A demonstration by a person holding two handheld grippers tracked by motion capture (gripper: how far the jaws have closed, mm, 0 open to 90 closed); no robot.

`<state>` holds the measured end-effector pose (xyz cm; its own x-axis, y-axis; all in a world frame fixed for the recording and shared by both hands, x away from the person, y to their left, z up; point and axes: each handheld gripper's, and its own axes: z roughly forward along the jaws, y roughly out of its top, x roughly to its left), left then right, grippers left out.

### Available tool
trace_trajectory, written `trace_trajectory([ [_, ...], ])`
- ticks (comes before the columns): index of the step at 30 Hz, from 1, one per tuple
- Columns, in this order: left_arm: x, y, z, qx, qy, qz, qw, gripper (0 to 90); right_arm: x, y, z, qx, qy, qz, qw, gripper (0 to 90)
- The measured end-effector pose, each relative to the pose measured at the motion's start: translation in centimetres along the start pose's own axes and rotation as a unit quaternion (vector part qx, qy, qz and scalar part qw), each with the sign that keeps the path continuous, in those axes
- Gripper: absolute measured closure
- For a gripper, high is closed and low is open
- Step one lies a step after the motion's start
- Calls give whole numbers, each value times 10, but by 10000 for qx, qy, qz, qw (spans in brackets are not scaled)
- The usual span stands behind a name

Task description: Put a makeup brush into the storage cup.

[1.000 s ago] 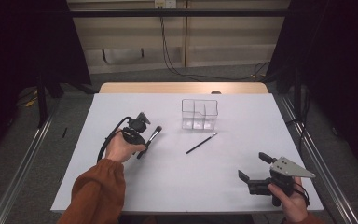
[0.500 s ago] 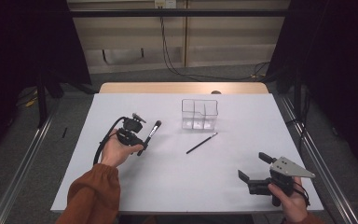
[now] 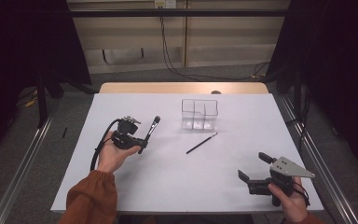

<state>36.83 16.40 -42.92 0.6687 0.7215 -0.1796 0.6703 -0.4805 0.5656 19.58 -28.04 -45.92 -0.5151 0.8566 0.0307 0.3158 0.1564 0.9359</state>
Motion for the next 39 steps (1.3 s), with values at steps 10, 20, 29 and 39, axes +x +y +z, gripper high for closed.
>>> trace_trajectory([
  [10, 0, -7, -6, -670, 61, 33, 9977, 799, 0, 0, 0, -14, -2, 34, 10000, 0],
  [20, -2, -15, -7, -1240, -45, 238, 9920, 798, 0, 0, 0, -17, -1, 21, 10000, 0],
  [29, -4, -21, -1, -1612, -44, 357, 9863, 798, 1, 0, 0, -23, 4, 26, 10000, 0],
  [39, -5, -24, -8, -2139, -21, 320, 9763, 798, 1, 0, -1, -36, 9, 33, 10000, 0],
])
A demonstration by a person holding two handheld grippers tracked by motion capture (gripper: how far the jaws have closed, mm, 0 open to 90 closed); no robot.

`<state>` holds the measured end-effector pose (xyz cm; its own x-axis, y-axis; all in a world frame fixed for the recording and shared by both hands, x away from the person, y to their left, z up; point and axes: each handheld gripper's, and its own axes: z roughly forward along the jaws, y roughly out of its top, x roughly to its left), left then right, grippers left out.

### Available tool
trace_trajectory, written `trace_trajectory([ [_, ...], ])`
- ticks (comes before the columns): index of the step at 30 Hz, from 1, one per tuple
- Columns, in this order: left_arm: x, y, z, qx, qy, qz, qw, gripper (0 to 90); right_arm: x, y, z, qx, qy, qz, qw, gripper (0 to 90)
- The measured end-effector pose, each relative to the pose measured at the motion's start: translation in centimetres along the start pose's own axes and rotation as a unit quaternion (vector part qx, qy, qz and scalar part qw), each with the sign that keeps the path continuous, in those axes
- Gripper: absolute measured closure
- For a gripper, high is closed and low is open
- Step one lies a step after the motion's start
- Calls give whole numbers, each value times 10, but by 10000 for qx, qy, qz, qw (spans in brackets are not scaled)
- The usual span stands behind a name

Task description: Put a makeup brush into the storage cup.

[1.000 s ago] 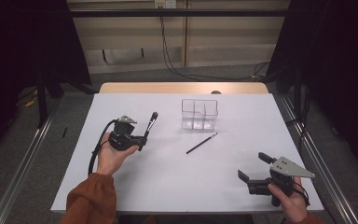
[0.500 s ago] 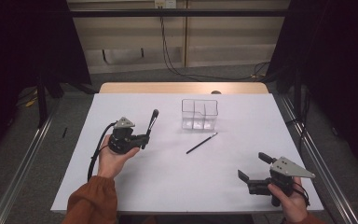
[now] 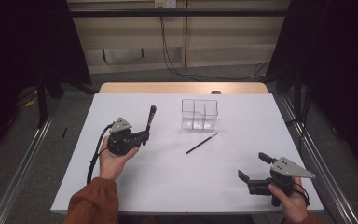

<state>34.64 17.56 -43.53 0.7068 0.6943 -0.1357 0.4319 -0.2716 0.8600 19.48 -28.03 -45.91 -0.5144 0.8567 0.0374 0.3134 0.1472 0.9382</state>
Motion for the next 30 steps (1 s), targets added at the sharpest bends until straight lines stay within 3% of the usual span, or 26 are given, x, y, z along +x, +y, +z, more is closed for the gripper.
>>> trace_trajectory([
  [4, 1, -4, -2, -255, 8, -18, 9997, 798, 0, 0, 0, -14, 5, -1, 10000, 0],
  [15, -3, -6, -6, -461, -65, 47, 9989, 798, 1, 1, 0, -42, 44, -16, 10000, 0],
  [20, -17, -4, -7, -519, -250, 244, 9980, 798, 3, 1, 1, -103, 123, -34, 9999, 0],
  [30, -24, -4, -1, -551, -518, 208, 9969, 797, 5, 6, 7, -147, 278, -66, 9995, 0],
])
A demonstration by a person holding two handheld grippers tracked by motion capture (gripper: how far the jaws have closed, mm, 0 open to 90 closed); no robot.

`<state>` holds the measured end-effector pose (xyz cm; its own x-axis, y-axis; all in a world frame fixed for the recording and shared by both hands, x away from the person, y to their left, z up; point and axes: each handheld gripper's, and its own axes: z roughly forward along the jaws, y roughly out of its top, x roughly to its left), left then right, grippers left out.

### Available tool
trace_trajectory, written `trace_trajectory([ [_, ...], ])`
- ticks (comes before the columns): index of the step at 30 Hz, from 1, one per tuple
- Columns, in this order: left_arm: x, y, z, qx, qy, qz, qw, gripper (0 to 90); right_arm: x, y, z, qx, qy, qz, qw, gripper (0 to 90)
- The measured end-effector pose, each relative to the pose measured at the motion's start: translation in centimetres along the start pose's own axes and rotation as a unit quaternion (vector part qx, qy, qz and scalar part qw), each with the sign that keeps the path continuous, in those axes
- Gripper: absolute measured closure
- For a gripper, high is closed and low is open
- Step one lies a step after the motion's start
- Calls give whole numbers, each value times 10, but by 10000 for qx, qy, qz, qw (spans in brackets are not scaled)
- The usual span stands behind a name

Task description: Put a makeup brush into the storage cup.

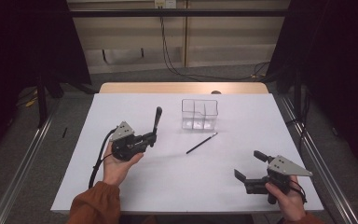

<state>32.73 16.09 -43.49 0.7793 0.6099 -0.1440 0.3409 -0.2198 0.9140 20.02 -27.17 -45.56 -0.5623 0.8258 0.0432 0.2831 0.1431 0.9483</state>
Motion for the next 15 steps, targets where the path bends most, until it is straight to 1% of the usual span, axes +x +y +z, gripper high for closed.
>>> trace_trajectory([
  [2, -3, 0, 1, -45, -10, 21, 10000, 797, 1, 2, 2, -16, 38, 16, 10000, 0],
  [3, -4, 1, 1, -63, 17, 28, 10000, 797, 1, 3, 3, -31, 50, 9, 10000, 0],
  [6, -6, 3, 2, -79, -4, -21, 10000, 797, 3, 6, 6, -63, 108, 51, 9999, 0],
  [8, -7, 4, 2, -71, -47, -55, 9999, 797, 4, 8, 9, -81, 131, 98, 9998, 0],
  [9, -8, 4, 3, -92, -37, -25, 9999, 798, 4, 10, 10, -95, 154, 97, 9998, 0],
  [10, -9, 5, 4, -100, -89, -71, 9999, 797, 4, 12, 12, -118, 162, 108, 9997, 0],
  [14, -13, 5, 7, -83, -154, -26, 9998, 798, 7, 20, 19, -155, 339, 126, 9992, 0],
  [15, -13, 5, 7, -83, -154, -26, 9998, 797, 7, 20, 19, -155, 339, 126, 9992, 0],
])
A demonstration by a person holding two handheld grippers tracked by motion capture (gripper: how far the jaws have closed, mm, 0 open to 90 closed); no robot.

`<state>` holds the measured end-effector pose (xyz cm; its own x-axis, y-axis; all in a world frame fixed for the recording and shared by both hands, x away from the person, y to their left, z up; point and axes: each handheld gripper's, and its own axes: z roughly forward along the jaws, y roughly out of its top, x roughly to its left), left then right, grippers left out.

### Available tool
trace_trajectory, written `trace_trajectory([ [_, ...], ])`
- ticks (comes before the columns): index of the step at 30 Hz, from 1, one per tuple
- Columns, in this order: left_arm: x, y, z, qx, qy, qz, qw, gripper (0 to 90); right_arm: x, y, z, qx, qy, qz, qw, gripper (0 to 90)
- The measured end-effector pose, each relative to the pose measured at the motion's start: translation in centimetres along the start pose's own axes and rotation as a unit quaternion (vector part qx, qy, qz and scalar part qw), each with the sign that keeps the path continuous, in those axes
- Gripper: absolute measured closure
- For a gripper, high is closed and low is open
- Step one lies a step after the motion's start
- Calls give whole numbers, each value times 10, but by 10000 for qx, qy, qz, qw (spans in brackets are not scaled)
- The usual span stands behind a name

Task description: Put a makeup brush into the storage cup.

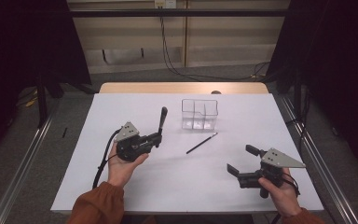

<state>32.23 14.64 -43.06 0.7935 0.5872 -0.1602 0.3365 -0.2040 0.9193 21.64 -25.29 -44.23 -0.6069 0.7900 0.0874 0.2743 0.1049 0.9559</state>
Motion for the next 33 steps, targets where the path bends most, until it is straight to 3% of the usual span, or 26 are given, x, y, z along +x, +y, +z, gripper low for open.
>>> trace_trajectory([
  [1, -3, 1, 2, 6, -40, 32, 10000, 797, 2, 3, 4, 28, 132, 16, 9999, 0],
  [17, -19, 4, 10, -4, -294, 125, 9995, 797, 15, 28, 45, 84, 611, -234, 9978, 0],
  [22, -23, 4, 11, -19, -313, 160, 9994, 797, 19, 34, 52, 6, 662, -251, 9975, 0],
  [27, -27, 4, 12, -71, -409, 196, 9989, 797, 26, 36, 56, -136, 881, -346, 9954, 0],
  [33, -32, 3, 15, -38, -478, 240, 9986, 796, 31, 41, 64, -157, 1050, -223, 9941, 0],
])
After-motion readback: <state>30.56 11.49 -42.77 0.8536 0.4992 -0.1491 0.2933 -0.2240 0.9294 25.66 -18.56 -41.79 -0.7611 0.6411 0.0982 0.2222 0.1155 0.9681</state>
